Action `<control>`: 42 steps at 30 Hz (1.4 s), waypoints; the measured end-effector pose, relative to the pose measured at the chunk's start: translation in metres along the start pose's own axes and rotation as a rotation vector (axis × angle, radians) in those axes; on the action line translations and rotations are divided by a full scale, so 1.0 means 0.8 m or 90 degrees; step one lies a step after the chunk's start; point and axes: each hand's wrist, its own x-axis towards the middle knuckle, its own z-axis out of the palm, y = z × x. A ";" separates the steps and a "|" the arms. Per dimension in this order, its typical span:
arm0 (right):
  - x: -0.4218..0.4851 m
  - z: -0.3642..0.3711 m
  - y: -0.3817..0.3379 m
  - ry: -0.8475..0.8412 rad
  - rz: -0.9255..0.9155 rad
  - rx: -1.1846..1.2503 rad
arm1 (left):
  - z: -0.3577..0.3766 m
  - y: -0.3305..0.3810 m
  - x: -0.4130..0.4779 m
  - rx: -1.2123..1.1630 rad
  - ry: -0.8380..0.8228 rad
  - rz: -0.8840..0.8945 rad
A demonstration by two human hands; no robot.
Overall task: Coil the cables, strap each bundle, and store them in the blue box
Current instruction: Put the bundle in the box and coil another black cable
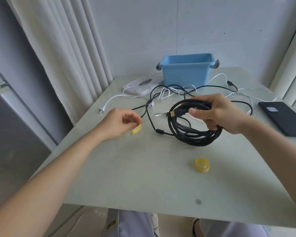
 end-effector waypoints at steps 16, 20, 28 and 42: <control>-0.007 -0.011 -0.010 -0.076 -0.021 -0.137 | 0.061 0.147 0.131 0.091 -0.116 0.171; -0.004 -0.015 -0.002 -0.031 0.008 -0.111 | 0.058 0.141 0.139 -0.045 -0.201 0.139; 0.003 -0.018 0.004 -0.021 0.043 -0.086 | 0.064 0.131 0.144 -0.208 -0.245 0.135; 0.011 -0.019 0.006 0.112 0.079 -0.066 | 0.136 0.126 0.116 -0.308 -0.008 0.141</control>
